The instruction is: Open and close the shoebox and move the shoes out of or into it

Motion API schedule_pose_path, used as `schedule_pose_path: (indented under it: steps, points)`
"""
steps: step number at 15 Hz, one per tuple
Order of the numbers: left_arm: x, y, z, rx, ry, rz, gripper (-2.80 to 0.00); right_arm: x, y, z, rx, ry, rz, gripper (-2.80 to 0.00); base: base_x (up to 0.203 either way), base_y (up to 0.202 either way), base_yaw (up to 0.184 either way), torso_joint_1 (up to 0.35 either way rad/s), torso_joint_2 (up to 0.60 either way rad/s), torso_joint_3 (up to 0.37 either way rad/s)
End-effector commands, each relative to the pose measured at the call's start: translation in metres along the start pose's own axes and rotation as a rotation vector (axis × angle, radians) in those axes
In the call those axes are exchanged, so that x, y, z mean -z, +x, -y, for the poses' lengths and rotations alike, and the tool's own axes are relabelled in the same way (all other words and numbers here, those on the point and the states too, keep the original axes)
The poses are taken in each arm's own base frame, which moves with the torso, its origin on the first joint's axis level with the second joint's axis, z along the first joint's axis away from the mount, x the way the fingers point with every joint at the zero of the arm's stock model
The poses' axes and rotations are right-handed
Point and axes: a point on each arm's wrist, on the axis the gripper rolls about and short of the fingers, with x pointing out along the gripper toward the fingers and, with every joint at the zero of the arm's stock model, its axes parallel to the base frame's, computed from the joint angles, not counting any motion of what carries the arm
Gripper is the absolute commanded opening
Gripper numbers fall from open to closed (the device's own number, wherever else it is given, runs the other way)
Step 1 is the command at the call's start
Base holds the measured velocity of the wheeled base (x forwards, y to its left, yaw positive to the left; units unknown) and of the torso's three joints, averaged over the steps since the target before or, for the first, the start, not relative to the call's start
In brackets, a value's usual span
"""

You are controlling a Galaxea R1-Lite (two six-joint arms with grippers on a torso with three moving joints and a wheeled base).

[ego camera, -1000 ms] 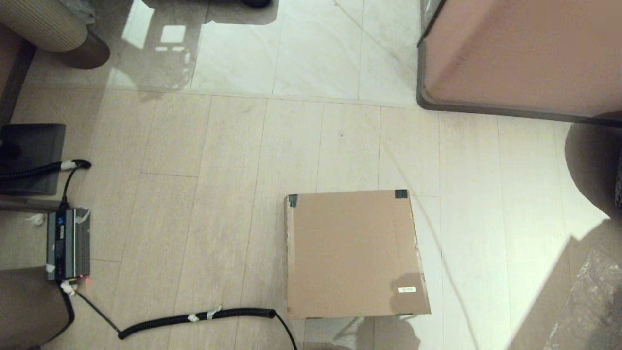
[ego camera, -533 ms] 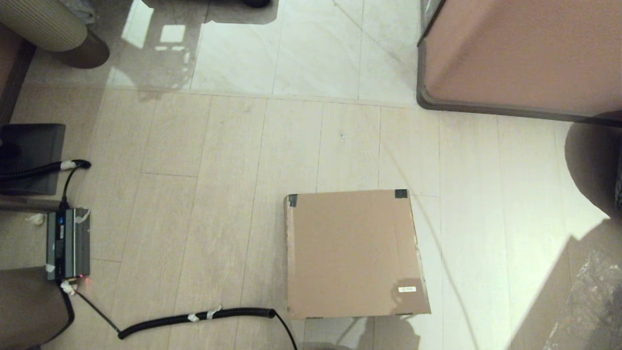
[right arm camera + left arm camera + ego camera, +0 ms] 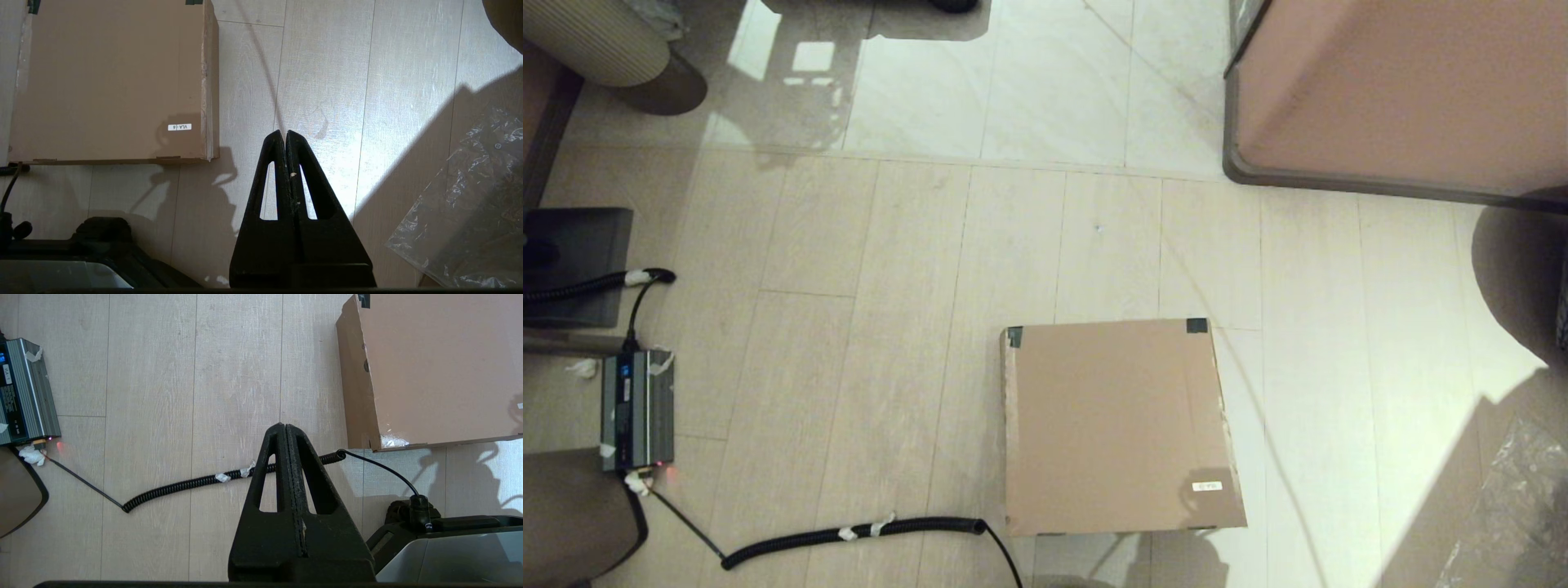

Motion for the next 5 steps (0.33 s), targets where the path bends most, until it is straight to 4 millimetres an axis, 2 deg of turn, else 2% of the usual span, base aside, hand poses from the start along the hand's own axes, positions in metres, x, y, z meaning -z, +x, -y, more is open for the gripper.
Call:
schedule_pose_path:
  steps: [1, 5]
  points:
    - [-0.0001, 0.0002, 0.0000, 0.000, 0.000, -0.002, -2.80, -0.0001, 0.0001, 0.0000, -0.002, -0.002, -0.002, -2.80, 0.000, 0.000, 0.000, 0.000, 0.00, 0.000]
    - [-0.0001, 0.0002, 0.0000, 0.000, 0.000, -0.002, -2.80, -0.0004, 0.0002, 0.0001, 0.002, 0.061, 0.000, -2.80, 0.000, 0.000, 0.000, 0.000, 0.00, 0.000]
